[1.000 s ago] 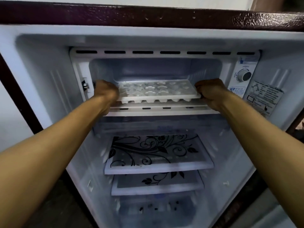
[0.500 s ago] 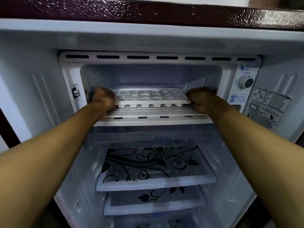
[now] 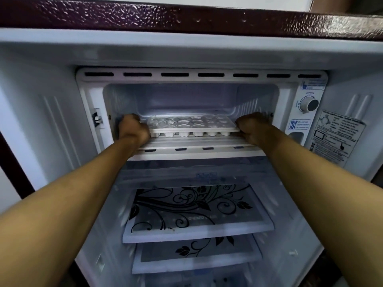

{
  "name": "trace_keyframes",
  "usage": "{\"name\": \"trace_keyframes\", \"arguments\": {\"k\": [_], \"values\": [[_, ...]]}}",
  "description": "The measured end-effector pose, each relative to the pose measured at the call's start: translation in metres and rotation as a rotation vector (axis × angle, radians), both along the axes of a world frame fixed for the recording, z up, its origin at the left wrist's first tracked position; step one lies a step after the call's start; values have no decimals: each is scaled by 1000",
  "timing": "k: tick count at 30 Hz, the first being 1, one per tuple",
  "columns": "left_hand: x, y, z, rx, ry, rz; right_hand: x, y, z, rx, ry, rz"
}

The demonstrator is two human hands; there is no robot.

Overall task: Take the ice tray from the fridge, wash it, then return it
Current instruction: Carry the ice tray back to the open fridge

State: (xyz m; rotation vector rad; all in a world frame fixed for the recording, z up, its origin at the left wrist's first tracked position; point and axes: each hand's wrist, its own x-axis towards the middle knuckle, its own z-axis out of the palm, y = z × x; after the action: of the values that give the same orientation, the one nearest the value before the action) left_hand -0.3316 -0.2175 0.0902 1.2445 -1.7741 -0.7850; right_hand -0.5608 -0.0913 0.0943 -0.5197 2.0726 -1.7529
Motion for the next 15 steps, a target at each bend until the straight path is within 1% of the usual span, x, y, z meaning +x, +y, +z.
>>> {"name": "trace_keyframes", "arguments": {"k": [3, 4, 7, 10, 14, 15], "values": [[5, 12, 0, -85, -39, 1, 17, 10, 6, -1, -1, 12], [7, 16, 0, -120, -47, -10, 19, 14, 5, 19, 33, -1], [14, 28, -3, -191, -90, -47, 27, 27, 6, 189, 240, -34], [27, 41, -5, -255, -184, -106, 46, 49, 13, 256, 405, -35], [48, 69, 10, -297, -283, -236, 80, 83, 27, 282, 523, 70], [54, 78, 17, -303, -308, -265, 89, 93, 32, 288, 525, 98]]}}
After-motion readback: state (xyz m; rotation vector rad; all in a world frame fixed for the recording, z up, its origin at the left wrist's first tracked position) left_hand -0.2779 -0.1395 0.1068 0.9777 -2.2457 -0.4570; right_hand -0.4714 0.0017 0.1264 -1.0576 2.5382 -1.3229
